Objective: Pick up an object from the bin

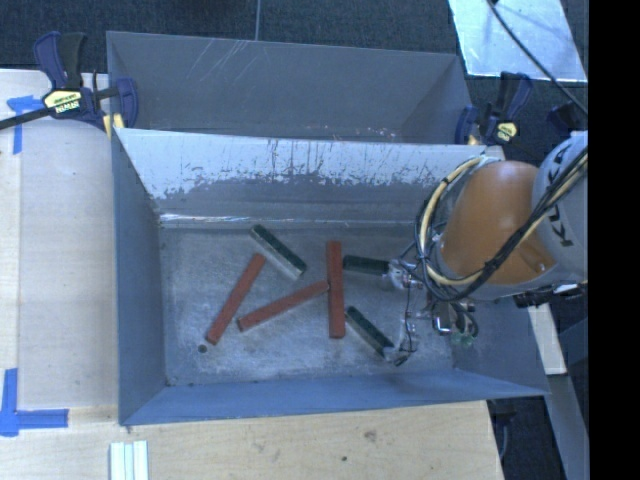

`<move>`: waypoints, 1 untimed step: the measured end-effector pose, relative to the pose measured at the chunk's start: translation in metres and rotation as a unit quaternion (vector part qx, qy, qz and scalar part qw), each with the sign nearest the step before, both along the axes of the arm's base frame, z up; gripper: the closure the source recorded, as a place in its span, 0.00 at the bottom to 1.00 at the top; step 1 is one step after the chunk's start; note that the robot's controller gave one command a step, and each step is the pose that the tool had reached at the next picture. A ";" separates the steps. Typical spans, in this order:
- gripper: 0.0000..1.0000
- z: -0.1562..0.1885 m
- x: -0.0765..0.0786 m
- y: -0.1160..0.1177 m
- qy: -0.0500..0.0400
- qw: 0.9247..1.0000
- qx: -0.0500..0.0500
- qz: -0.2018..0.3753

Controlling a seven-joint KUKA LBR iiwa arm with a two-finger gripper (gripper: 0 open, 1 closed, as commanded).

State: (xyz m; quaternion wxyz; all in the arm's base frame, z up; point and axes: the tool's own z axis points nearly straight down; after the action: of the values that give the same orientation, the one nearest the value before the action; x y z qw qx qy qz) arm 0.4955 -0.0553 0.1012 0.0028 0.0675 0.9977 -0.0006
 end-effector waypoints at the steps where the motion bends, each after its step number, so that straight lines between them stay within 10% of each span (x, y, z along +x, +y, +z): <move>1: 0.00 0.015 -0.010 0.014 0.002 0.999 0.001 -0.038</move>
Offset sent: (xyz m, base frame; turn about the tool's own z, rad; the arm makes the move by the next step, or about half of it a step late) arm -0.0103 0.0140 0.0142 0.0772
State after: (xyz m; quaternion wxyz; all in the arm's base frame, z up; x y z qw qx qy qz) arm 0.4857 -0.0412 0.1158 0.0006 0.1053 0.9944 0.0002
